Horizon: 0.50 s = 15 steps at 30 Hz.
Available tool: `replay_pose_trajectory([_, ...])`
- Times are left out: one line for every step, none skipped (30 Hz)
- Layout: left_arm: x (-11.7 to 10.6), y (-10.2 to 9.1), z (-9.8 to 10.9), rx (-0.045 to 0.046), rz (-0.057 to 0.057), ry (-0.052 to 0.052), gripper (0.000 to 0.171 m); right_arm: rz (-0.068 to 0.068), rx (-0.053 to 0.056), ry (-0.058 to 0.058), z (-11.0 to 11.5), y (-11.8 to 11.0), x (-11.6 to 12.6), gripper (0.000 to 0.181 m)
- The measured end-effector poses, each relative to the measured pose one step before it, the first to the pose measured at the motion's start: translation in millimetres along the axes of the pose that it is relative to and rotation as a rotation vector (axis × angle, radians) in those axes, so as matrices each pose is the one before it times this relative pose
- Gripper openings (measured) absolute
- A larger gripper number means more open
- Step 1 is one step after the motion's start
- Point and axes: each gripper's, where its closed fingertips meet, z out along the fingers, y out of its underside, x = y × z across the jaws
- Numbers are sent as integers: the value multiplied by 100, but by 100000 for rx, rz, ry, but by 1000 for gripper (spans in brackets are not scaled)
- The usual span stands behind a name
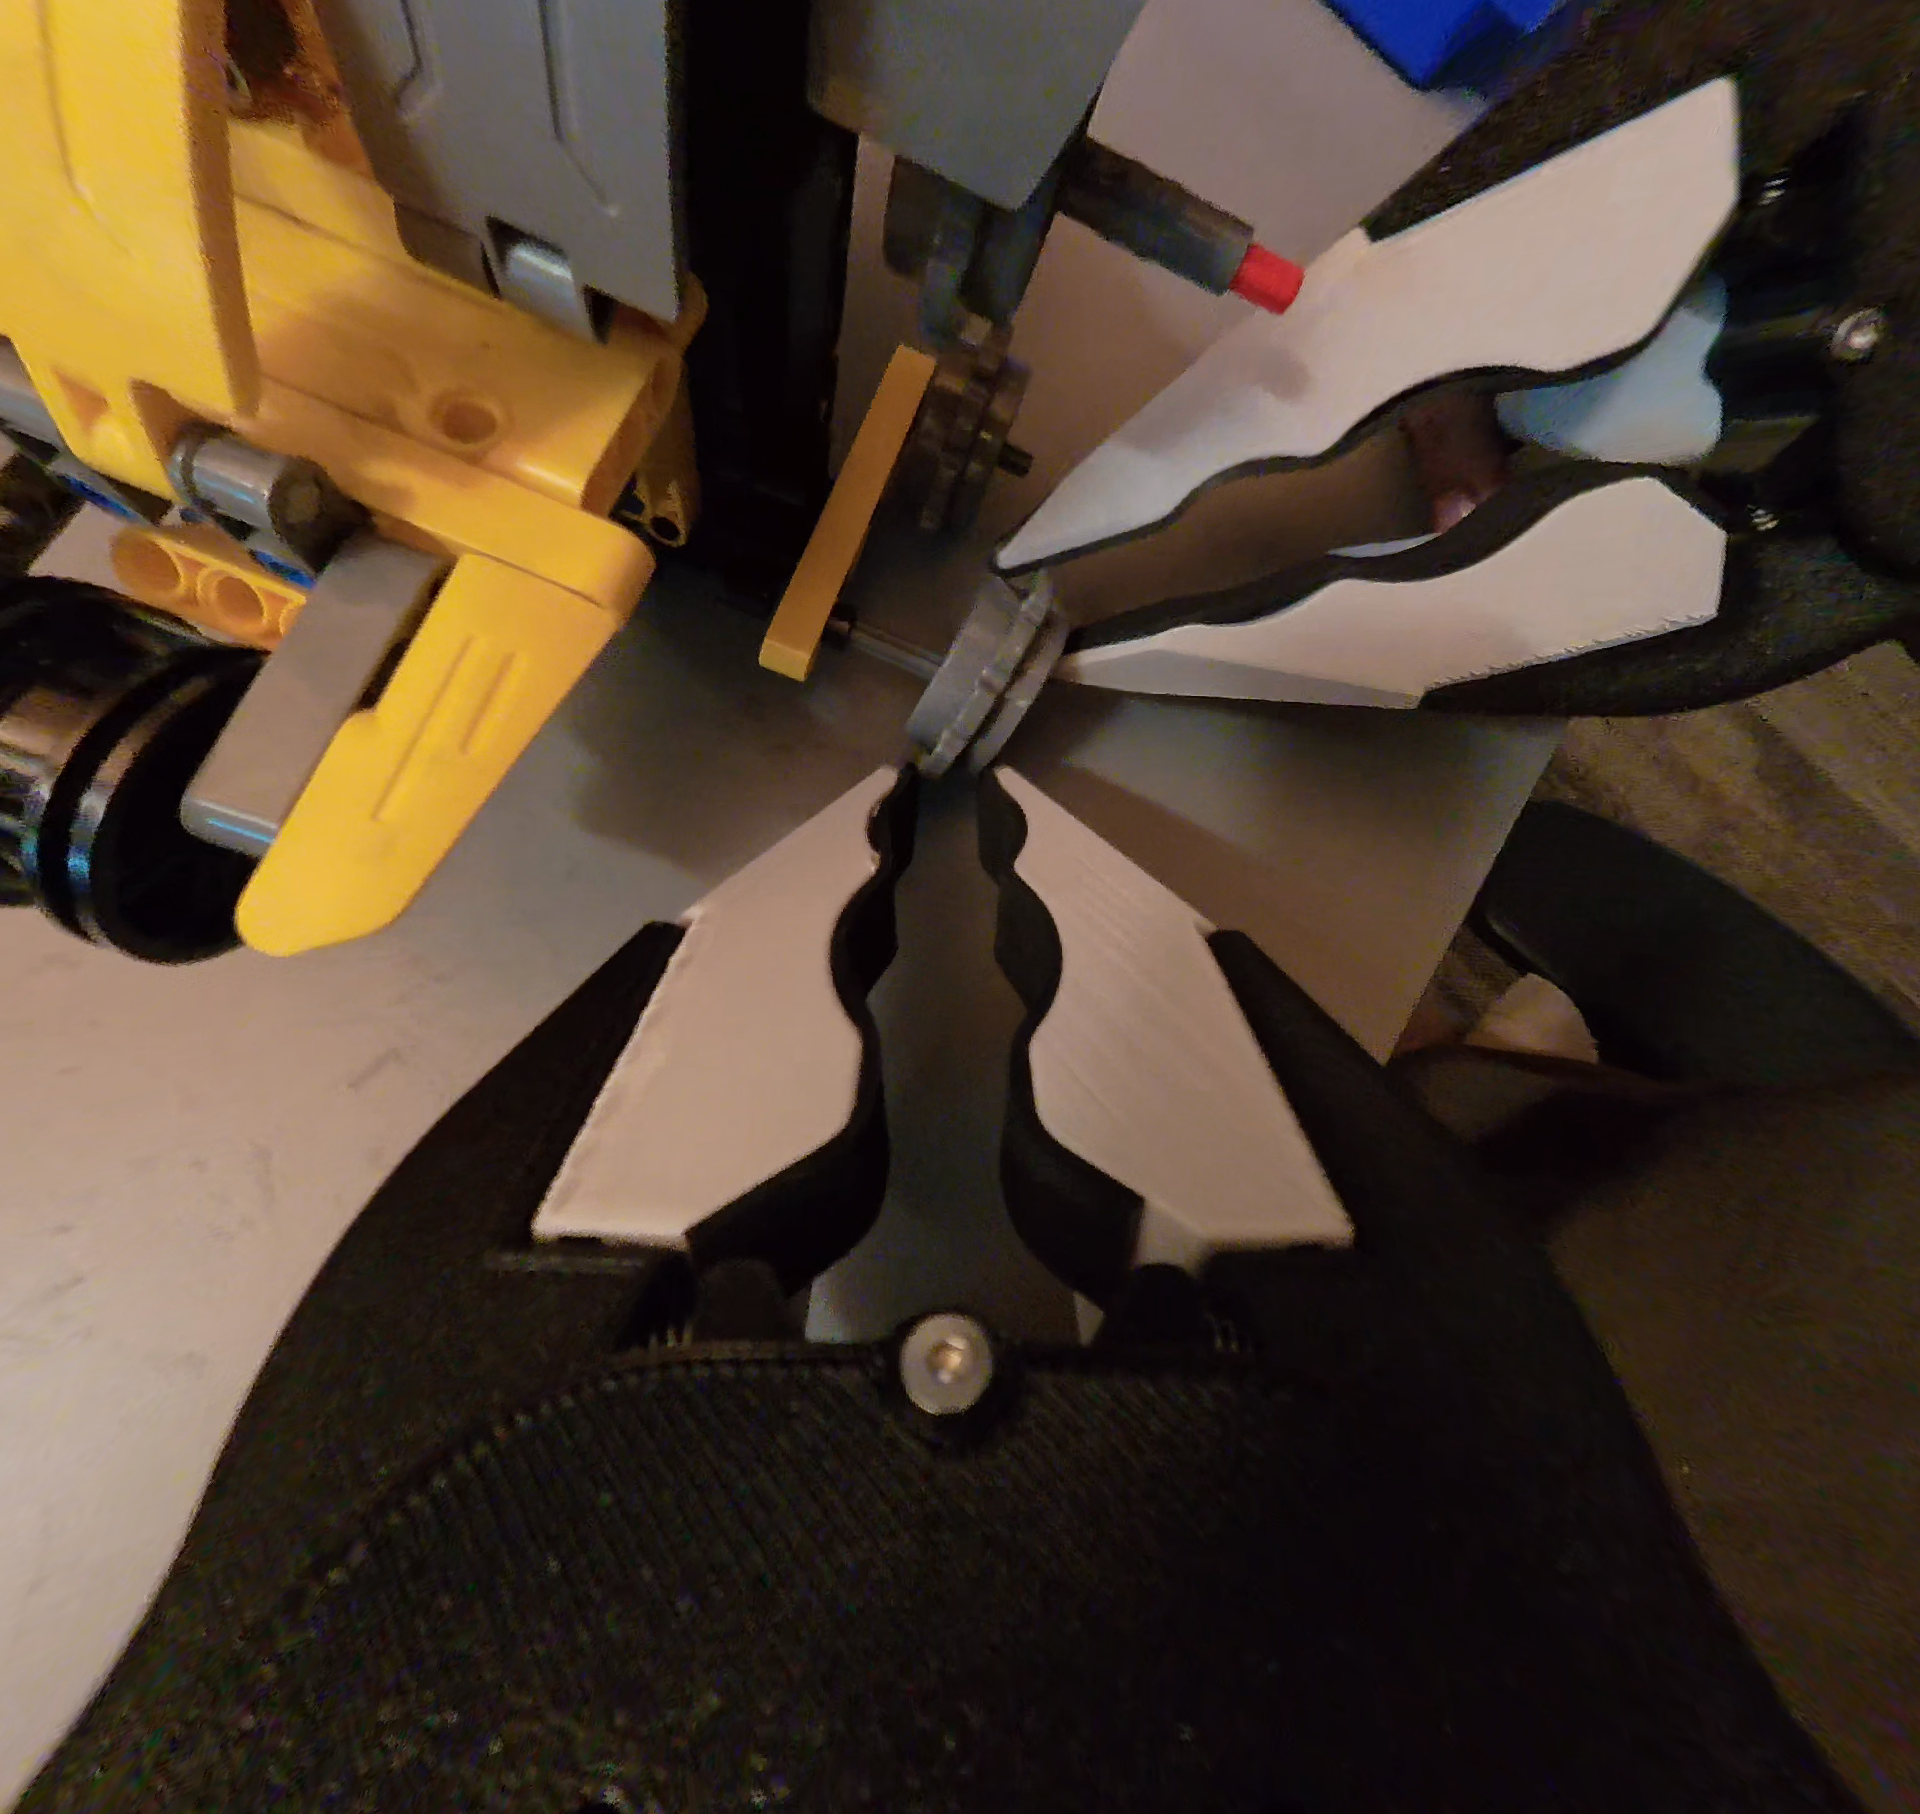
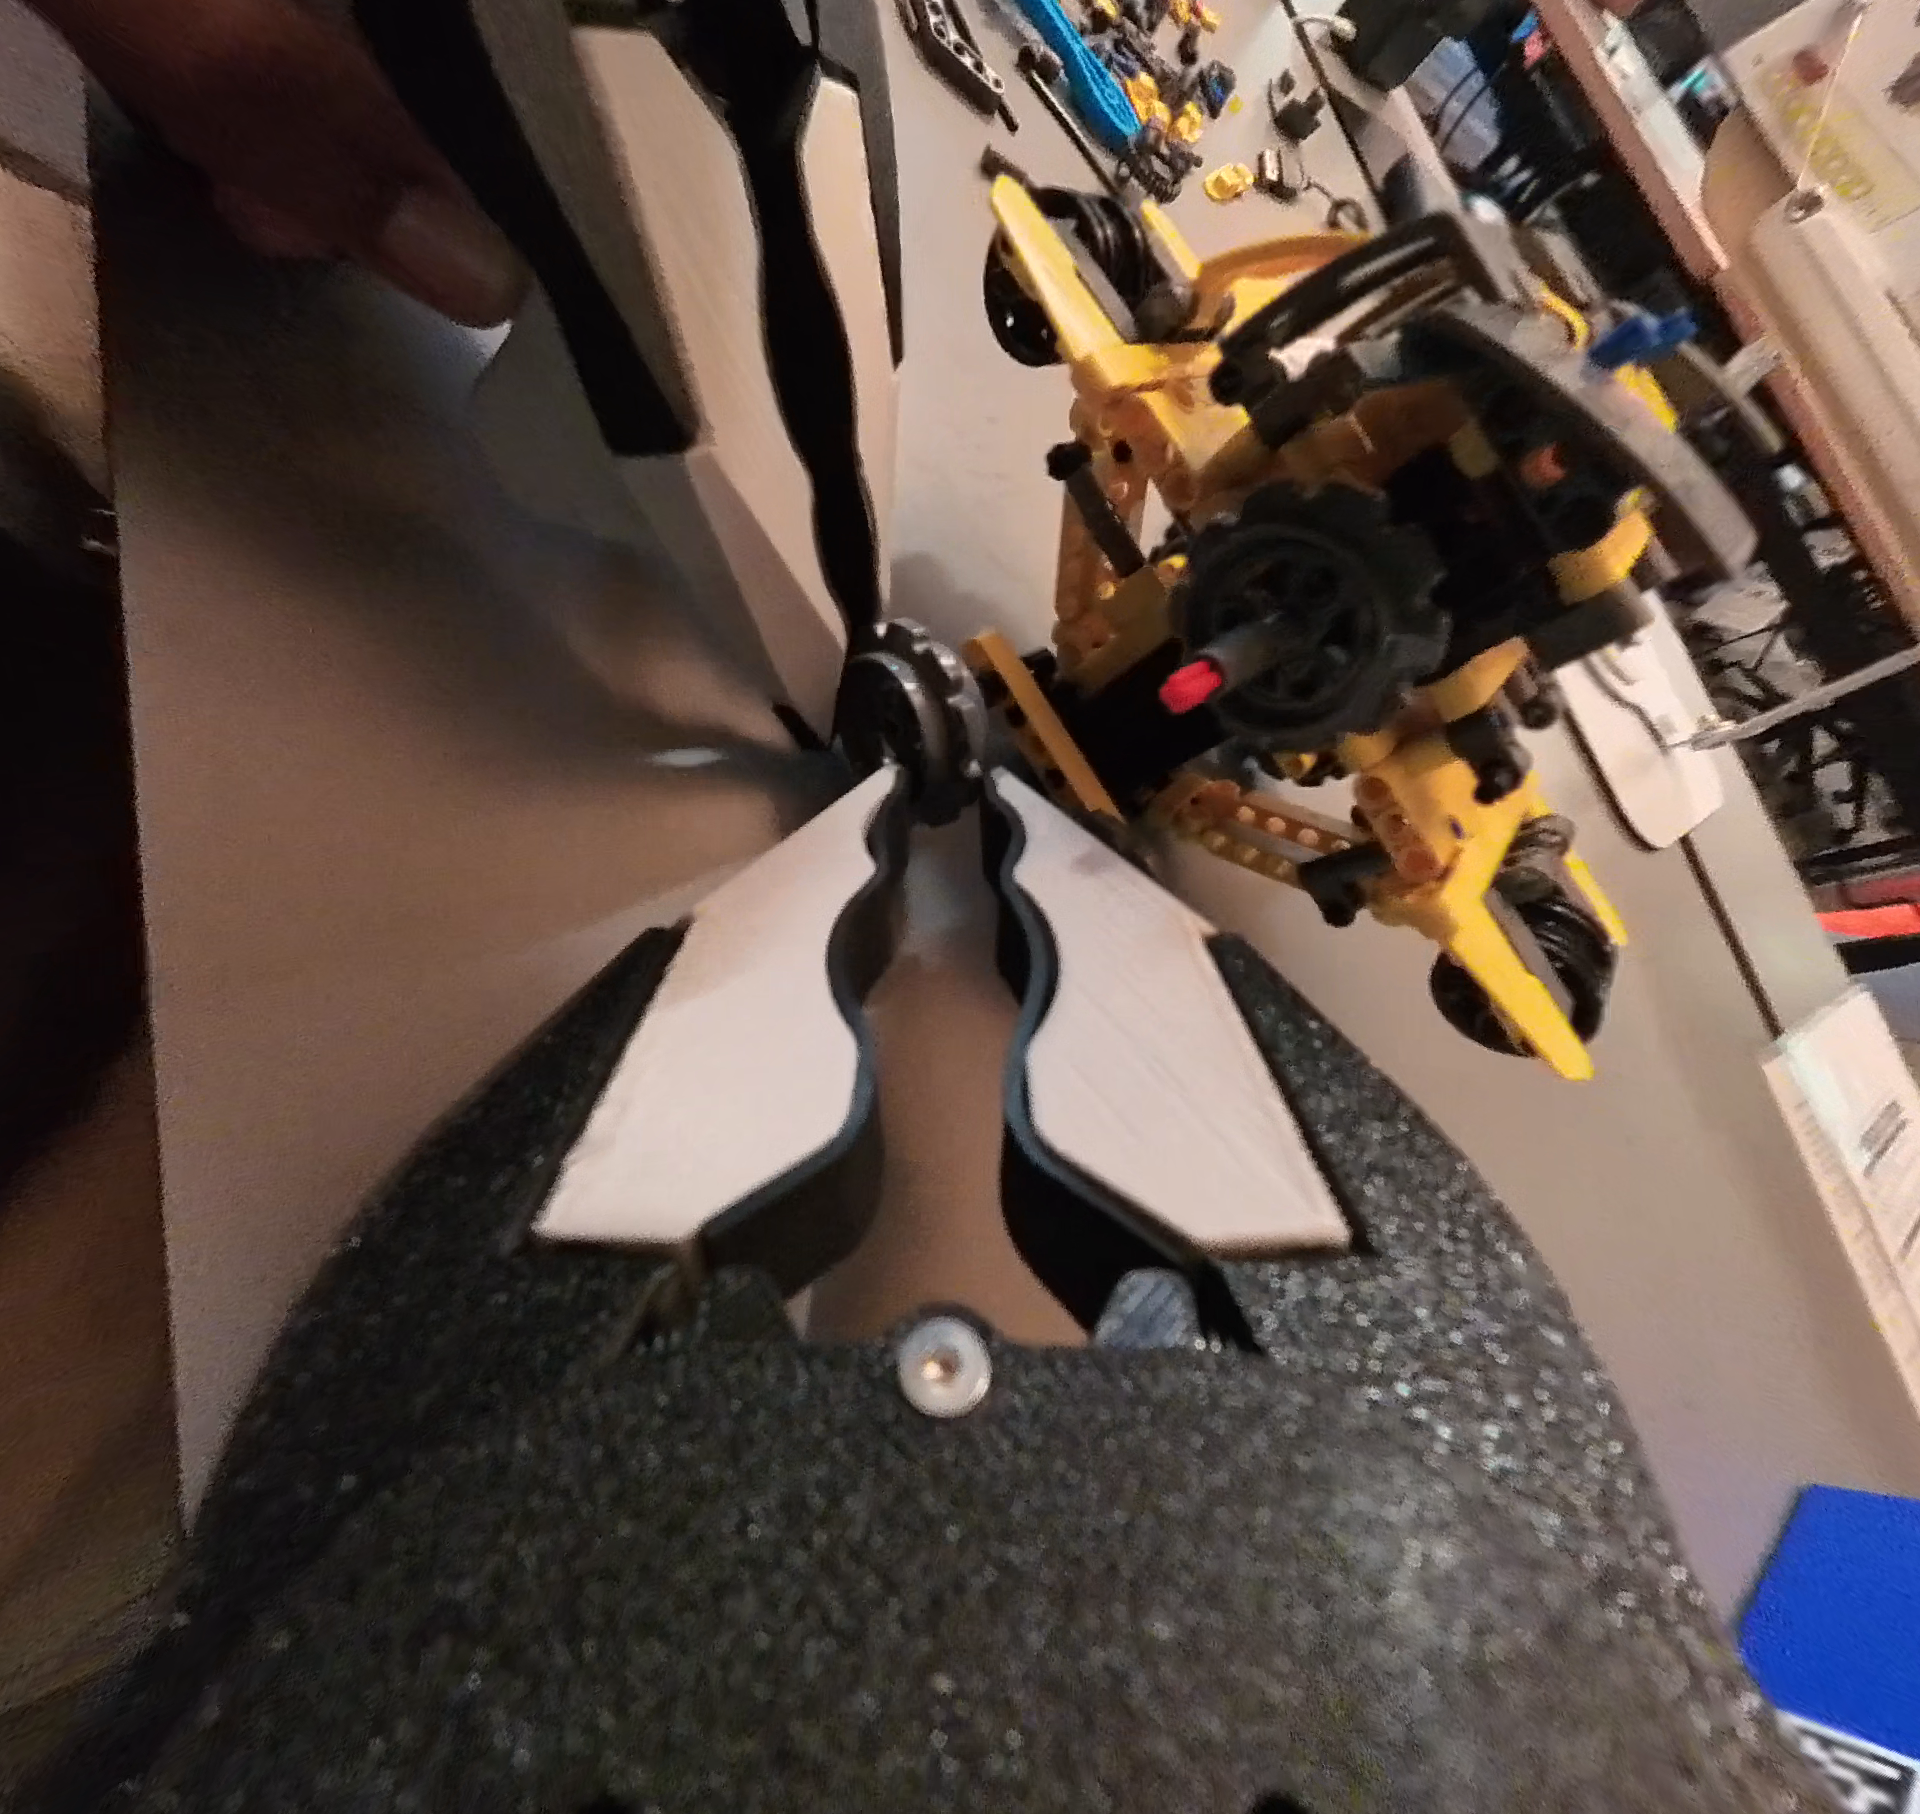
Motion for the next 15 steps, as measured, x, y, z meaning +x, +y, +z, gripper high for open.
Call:
replay_pose_trajectory([-52, 124, -2, -539, -619, -50, 9, -1653, 1179, 1064, -33, -208, -20, 11])
replay_pose_trajectory([-33, 4, -89, 393, -798, 348, 11, -1746, 997, 1178, -23, -173, 10, 11])
replay_pose_trajectory([-13, -110, -182, 1255, -792, 574, 15, -1546, 559, 509, 14, -96, -65, 11])
replay_pose_trajectory([291, -266, -282, 2379, -280, 2569, 21, -1062, -52, 144, 50, -13, -102, 11])
replay_pose_trajectory([216, -289, -272, 2398, -239, 1967, 25, -930, -313, 675, 34, 23, -14, 11])
replay_pose_trajectory([161, -147, -175, 1429, -338, 1493, 27, -953, 238, 969, 6, -43, 28, 11])
replay_pose_trajectory([80, 30, -65, 118, -627, 874, 28, -865, 517, 761, -41, -70, -8, 10])
replay_pose_trajectory([72, 109, 13, -415, -553, 612, 29, -860, 406, 612, -46, -52, -20, 10])
replay_pose_trajectory([111, 138, 32, -747, -169, 609, 29, -1090, 451, 337, -67, -35, -82, 10])
replay_pose_trajectory([117, 143, 40, -773, 15, 605, 29, -1283, 390, 210, -71, -10, -98, 10])
replay_pose_trajectory([84, 73, 16, -303, 109, 343, 29, -1286, -24, 167, -48, 64, -79, 10])
replay_pose_trajectory([102, 43, 2, -213, 141, 588, 30, -891, 157, -7, -56, 33, -54, 10])
replay_pose_trajectory([119, 43, 16, -302, -64, 980, 30, -359, 532, -354, -60, -18, -48, 10])
replay_pose_trajectory([50, 4, 8, -47, -503, 816, 30, 191, 202, -604, -28, 43, -6, 10])
replay_pose_trajectory([-7, -28, -2, 67, -924, 627, 29, 821, -164, -844, 17, 98, 32, 10])
